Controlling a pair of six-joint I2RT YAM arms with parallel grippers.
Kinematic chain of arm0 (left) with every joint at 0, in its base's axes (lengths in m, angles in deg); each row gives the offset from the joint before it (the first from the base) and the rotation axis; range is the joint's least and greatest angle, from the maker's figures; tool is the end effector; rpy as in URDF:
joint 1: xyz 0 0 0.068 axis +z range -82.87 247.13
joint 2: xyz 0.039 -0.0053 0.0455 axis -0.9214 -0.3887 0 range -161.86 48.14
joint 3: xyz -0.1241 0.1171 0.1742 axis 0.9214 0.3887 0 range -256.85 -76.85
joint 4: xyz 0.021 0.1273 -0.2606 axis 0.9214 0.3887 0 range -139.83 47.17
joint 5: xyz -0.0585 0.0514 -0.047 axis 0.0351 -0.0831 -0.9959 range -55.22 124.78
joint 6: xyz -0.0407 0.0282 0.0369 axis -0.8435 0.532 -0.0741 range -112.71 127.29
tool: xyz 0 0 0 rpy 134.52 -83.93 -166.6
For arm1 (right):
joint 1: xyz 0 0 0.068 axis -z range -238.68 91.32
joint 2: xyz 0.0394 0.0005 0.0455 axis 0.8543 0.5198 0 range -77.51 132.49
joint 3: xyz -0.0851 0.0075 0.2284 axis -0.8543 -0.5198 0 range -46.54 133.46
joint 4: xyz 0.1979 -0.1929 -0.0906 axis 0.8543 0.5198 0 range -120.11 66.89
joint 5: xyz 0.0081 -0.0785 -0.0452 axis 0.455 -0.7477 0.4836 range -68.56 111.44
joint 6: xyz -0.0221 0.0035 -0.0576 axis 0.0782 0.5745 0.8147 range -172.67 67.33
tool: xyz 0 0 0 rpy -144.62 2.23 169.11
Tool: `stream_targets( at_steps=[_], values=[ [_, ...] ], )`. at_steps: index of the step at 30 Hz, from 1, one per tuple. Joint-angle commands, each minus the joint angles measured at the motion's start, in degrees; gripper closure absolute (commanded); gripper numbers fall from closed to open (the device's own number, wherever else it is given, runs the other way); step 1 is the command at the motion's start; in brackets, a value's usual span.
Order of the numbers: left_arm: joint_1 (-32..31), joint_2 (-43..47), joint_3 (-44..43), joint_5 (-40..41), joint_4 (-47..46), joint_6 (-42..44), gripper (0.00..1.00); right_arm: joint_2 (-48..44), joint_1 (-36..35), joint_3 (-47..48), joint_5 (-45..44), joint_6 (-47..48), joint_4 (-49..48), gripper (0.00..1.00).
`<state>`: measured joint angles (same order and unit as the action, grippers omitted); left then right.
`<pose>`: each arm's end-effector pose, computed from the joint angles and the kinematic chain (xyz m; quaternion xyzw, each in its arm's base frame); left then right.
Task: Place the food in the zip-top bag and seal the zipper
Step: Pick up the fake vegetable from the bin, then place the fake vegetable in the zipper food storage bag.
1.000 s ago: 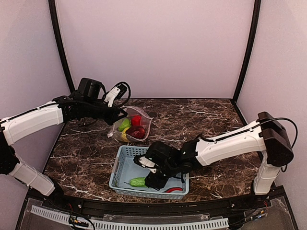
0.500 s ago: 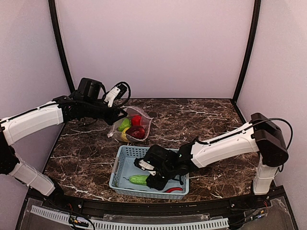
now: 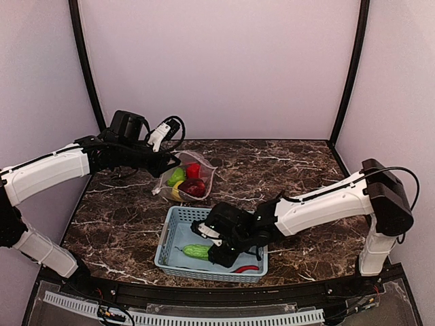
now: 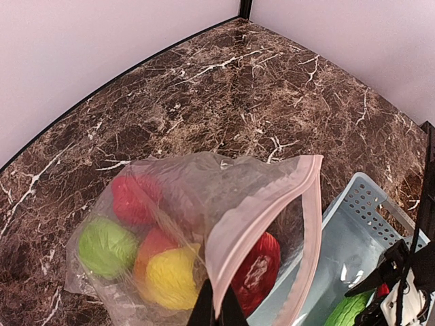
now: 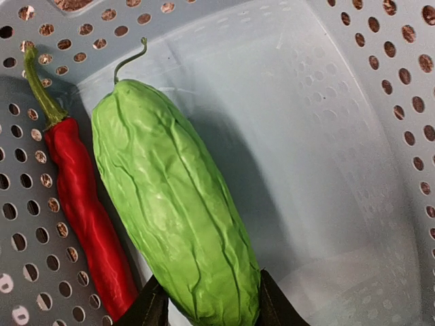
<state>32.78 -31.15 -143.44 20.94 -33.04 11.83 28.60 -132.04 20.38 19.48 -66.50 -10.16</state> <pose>0.2933 -0.2139 0.2824 0.3426 0.7884 -0.2292 0.4566 0.1157 0.3816 0.1068 -0.4745 0.8389 0.1715 0.2040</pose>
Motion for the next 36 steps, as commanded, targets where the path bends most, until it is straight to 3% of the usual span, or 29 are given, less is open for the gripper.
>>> stream_targets(
  at_steps=[1, 9, 18, 36],
  values=[
    [0.0, 0.8, 0.6, 0.5, 0.9, 0.7, 0.99, -6.4, 0.2, -0.3, -2.5, -2.7, 3.2, 0.68],
    [0.0, 0.8, 0.6, -0.1, 0.8, 0.6, 0.99, -12.9, 1.5, 4.3, -9.5, -8.4, 15.5, 0.67],
    [0.0, 1.1, 0.7, -1.5, 0.6, 1.1, 0.99, -7.5, 5.2, 20.6, -15.4, -10.2, 28.3, 0.68],
    [-1.6, 0.4, 0.5, -4.6, 0.9, 2.0, 0.99, 7.5, 8.8, 43.6, -18.2, -6.0, 33.1, 0.67]
  ],
)
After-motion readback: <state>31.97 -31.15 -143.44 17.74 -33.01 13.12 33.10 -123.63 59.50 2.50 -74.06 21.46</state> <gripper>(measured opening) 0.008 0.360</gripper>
